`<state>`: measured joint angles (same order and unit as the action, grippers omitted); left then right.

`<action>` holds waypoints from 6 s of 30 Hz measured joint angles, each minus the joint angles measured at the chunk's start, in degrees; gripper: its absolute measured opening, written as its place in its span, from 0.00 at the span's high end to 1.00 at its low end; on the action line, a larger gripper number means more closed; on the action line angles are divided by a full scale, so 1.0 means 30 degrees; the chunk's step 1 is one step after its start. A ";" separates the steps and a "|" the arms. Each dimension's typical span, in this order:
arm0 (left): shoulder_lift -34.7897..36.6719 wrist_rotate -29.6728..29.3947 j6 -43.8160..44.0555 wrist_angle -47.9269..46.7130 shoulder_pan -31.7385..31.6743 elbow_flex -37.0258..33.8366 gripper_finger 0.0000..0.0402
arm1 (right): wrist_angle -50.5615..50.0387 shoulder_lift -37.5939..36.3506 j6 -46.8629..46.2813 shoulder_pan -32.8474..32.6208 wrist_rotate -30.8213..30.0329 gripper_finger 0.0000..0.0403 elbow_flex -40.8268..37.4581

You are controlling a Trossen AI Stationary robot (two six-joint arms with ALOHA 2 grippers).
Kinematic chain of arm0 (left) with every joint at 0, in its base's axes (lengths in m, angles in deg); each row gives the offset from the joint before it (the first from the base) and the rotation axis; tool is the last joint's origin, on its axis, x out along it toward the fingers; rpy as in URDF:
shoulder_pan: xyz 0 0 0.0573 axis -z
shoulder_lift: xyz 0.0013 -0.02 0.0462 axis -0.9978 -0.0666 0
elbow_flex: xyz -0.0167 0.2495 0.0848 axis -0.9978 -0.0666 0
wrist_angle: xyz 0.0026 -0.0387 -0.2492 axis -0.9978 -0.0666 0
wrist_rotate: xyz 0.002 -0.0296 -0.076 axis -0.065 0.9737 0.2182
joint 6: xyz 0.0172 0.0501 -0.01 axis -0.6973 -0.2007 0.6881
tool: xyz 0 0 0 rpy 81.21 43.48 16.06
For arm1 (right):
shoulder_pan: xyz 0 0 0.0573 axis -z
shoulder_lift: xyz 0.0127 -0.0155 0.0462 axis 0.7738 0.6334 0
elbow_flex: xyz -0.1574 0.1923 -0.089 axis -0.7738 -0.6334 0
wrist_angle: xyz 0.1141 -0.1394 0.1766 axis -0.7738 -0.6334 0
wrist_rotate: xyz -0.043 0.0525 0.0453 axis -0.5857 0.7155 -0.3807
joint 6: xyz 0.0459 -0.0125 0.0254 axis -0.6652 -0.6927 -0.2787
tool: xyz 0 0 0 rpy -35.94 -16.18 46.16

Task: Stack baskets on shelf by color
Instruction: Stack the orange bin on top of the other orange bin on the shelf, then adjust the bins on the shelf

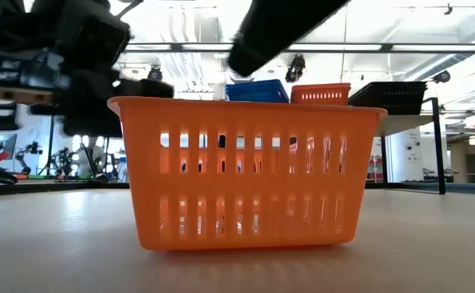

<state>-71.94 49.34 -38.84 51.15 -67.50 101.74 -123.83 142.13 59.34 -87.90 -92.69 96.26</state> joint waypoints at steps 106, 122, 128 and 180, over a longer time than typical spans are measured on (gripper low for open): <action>-0.0027 -0.3071 0.4078 0.1838 -0.0722 -0.0268 1.00 | -0.8104 -1.3731 0.5900 2.0374 0.5741 0.81 -0.5121; -0.0027 -0.3071 0.4064 0.1707 -0.0726 -0.0275 1.00 | -0.6435 -1.3721 0.8634 2.1783 -0.0281 0.73 -0.4059; -0.0027 -0.3071 0.4078 0.1707 -0.0730 -0.0275 1.00 | -0.7139 -1.2684 1.2153 2.2398 -0.0189 0.66 -0.2876; 0.7695 -1.1070 0.6488 -0.4405 -0.0599 -0.0898 1.00 | -0.5016 -0.8961 0.4138 1.8899 0.5237 0.97 -0.2711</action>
<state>-48.86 16.13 -19.37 37.94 -69.30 99.05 -138.88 115.24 71.76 -31.20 -76.98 88.13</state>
